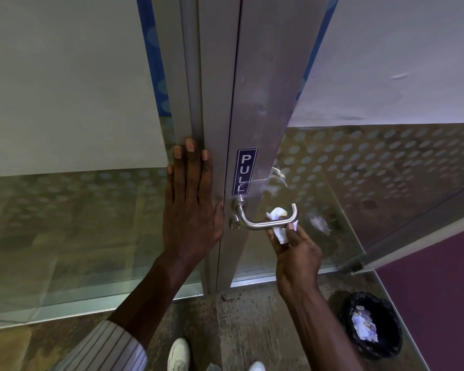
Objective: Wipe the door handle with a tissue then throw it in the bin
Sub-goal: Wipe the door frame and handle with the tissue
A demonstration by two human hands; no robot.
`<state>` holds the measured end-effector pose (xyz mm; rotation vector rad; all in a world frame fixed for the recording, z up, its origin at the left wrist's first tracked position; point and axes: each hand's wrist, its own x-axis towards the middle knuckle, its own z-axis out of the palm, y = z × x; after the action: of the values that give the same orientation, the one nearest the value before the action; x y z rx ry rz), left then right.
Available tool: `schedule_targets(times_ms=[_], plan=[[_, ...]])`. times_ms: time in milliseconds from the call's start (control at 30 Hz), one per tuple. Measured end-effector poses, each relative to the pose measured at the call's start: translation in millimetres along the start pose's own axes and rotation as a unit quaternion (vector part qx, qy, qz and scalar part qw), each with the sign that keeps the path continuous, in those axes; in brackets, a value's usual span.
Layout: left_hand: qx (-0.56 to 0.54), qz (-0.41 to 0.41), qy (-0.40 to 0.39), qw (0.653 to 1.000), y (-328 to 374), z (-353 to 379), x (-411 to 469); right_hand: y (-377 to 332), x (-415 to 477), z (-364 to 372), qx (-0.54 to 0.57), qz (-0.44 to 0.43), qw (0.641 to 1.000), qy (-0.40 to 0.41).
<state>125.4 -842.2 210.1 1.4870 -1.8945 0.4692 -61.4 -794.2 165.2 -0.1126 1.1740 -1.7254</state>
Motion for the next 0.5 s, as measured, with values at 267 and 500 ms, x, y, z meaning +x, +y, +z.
schedule_targets(times_ms=[267, 500], plan=[[0.002, 0.002, 0.004, 1.0, -0.9, 0.4, -0.1, 32.2, -20.0, 16.5, 0.116, 0.159, 0.976, -0.096], [0.004, 0.008, 0.011, 1.0, -3.1, -0.3, 0.7, 25.4, -28.1, 28.3, 0.171, 0.205, 0.948, -0.171]])
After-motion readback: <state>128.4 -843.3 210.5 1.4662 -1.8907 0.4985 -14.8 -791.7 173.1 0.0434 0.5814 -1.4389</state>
